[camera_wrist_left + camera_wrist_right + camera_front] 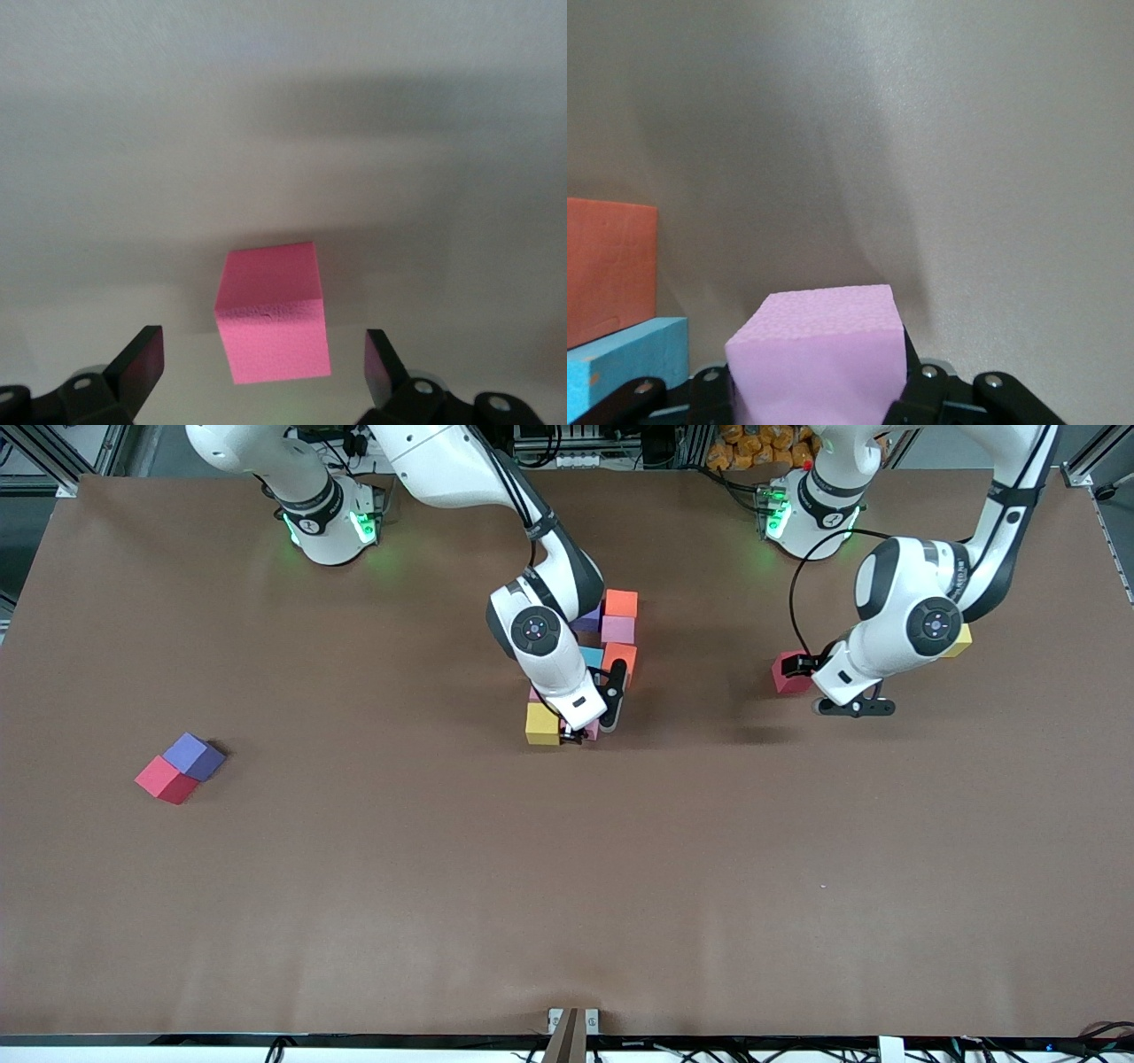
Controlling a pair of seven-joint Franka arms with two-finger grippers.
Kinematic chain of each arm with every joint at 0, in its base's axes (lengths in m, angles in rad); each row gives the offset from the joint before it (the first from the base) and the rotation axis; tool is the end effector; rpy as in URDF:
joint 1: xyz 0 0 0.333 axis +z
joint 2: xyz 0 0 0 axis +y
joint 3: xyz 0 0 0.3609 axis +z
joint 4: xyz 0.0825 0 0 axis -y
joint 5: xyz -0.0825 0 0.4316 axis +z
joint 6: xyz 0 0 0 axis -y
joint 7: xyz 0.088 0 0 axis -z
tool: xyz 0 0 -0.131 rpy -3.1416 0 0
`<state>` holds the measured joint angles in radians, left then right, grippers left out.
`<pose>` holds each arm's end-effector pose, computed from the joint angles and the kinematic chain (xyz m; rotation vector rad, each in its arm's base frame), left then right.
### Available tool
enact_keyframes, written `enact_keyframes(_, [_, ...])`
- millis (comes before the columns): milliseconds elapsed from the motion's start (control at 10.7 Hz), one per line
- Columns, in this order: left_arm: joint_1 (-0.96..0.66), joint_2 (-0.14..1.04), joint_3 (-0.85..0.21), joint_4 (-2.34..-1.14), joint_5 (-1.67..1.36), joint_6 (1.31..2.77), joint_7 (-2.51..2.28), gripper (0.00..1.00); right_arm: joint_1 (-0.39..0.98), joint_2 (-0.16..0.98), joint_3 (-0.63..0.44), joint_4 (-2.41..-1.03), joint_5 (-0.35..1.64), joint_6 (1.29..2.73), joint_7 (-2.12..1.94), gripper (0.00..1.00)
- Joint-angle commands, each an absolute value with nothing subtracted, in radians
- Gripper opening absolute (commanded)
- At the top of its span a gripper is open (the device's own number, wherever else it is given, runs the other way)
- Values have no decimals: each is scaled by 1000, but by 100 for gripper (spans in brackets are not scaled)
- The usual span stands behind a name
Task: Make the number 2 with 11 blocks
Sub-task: 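Grasp the red cube with the left gripper while the right gripper releases pink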
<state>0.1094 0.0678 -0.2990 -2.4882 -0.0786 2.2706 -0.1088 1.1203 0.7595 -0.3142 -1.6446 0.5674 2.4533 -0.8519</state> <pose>0.4528 -0.0923 0.2245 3.0791 -0.0366 -0.4504 0.5001 0.5730 0.1700 -2.3405 -1.8294 -0.1681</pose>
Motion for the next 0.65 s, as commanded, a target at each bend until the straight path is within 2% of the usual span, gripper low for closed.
enact_keyframes(0, [103, 93, -301, -2516, -106, 2301, -94, 100, 1141, 724, -334, -1689, 560, 2436, -845, 21])
enact_keyframes(561, [106, 141, -299, -2536, -100, 2327, -92, 100, 1155, 733, -336, -1663, 546, 2450, -851, 20])
